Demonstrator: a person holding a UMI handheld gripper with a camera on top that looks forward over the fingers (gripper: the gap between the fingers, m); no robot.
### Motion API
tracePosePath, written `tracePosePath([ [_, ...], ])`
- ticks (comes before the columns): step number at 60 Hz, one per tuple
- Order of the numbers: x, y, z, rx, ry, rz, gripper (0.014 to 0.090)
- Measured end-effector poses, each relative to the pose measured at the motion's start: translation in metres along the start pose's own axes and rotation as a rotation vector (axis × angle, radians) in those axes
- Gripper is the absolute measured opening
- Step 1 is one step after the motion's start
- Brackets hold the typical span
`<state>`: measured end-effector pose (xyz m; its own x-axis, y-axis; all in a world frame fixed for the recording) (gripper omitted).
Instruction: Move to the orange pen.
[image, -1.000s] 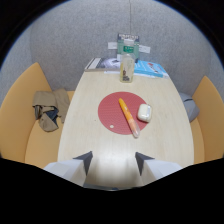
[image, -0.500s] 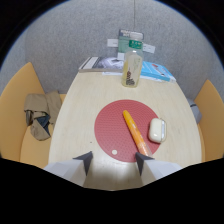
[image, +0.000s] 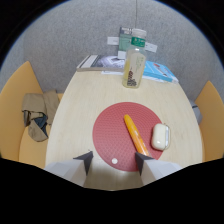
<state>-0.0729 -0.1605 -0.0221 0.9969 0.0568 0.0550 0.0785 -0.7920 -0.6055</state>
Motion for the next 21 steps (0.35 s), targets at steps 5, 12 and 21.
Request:
tracePosePath([
  [5, 0.0005, -0.0001, -0.0001, 0.0, 0.0, -0.001, 0.0866],
  [12, 0.0002, -0.0002, 0.0, -0.001, -0.001, 0.0, 0.0868],
  [21, -0.0002, -0.001, 0.0009, 0.002, -0.001, 0.002, 0.0867],
])
